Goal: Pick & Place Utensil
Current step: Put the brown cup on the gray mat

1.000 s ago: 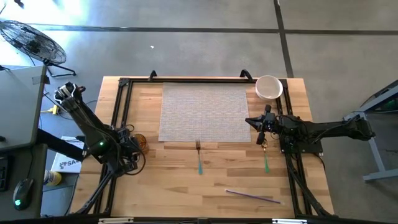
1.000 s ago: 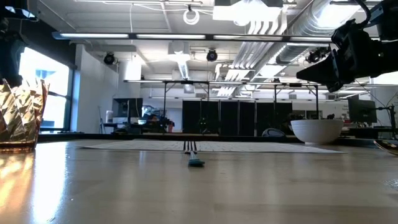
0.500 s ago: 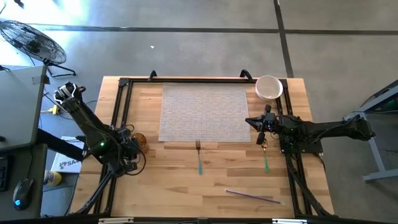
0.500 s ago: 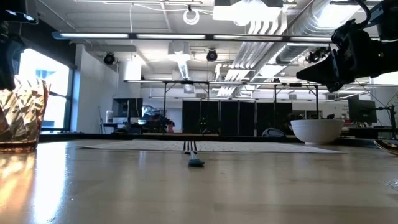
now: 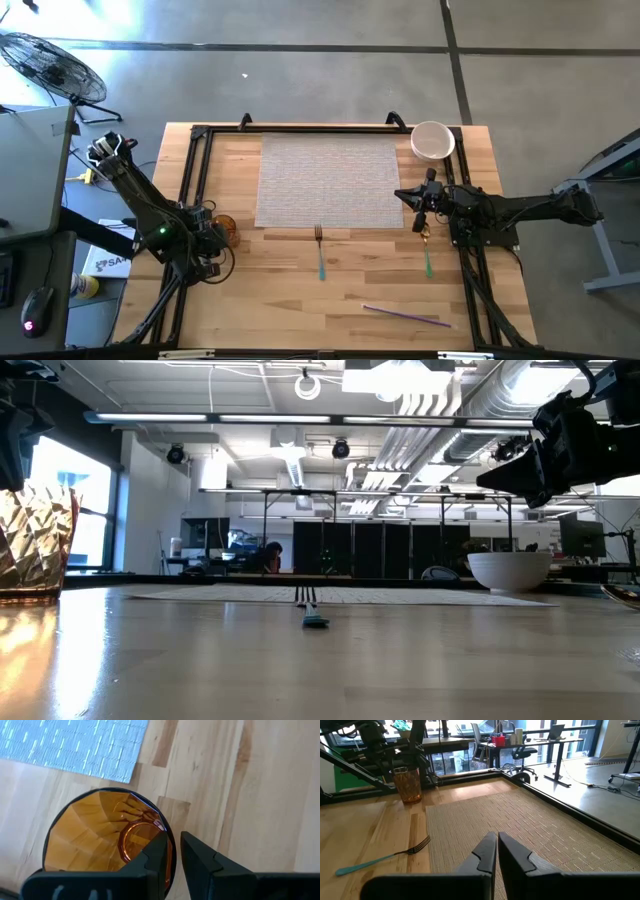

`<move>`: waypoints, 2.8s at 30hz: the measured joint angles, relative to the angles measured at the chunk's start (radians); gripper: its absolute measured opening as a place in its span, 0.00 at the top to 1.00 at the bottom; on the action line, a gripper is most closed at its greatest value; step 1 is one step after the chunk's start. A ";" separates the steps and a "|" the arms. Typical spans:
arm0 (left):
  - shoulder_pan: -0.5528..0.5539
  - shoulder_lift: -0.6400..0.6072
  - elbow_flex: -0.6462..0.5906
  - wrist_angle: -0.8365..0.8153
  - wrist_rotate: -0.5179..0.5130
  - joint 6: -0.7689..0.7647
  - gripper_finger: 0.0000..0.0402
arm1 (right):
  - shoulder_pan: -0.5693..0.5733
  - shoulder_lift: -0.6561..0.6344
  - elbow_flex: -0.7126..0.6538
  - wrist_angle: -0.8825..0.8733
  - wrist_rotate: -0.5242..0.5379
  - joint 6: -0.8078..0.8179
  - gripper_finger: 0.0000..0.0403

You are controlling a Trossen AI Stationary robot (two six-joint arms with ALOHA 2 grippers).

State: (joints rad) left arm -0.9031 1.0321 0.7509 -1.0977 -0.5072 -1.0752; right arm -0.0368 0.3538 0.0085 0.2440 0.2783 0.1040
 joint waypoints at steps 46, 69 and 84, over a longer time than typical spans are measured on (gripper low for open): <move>0.000 0.097 0.059 -0.131 0.374 -0.670 0.09 | 0.000 0.000 0.000 0.000 0.000 0.000 0.97; -0.278 0.409 0.055 -0.095 0.030 -1.062 0.09 | 0.000 0.000 0.000 0.000 0.000 0.000 0.97; -0.282 0.497 -0.046 -0.030 -0.090 -1.165 0.09 | 0.000 0.000 0.000 0.000 0.000 0.000 0.97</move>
State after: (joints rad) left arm -1.1854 1.5288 0.7050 -1.1276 -0.5972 -2.2398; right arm -0.0372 0.3535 0.0083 0.2440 0.2783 0.1040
